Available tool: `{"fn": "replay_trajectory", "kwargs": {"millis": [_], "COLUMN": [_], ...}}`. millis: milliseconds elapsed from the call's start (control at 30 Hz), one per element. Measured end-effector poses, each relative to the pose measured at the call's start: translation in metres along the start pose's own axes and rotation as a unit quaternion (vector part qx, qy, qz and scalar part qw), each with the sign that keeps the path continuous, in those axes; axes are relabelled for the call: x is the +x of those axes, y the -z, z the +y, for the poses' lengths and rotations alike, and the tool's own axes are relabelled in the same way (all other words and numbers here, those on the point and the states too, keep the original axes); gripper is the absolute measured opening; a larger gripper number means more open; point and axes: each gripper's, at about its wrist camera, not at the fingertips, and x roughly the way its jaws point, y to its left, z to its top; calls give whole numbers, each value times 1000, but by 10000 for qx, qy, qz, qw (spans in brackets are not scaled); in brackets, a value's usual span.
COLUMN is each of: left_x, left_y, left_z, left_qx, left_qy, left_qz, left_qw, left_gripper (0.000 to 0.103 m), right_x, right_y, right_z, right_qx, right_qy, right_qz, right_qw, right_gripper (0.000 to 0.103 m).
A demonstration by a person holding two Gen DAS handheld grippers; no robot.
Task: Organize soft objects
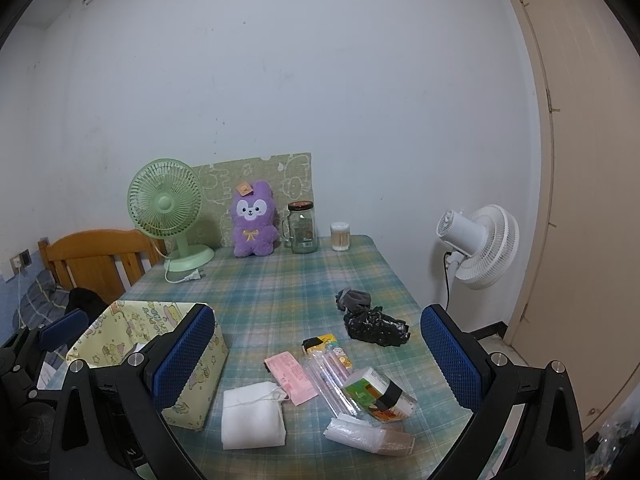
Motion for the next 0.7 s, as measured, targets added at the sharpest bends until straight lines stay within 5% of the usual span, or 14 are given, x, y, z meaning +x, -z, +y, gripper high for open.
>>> {"fn": "replay_trajectory", "kwargs": {"millis": [700], "left_x": [1], "left_y": [4], "left_z": [1], "left_qx": [-135], "left_qy": [82], "left_qz": [26], "left_qw": [9999], "left_gripper": [97], "right_x": [0], "right_y": [2], "right_z": [1], "right_qx": [-36], "right_qy": [-3], "right_qz": [-11], "right_qw": [10000], "right_gripper": [103]}}
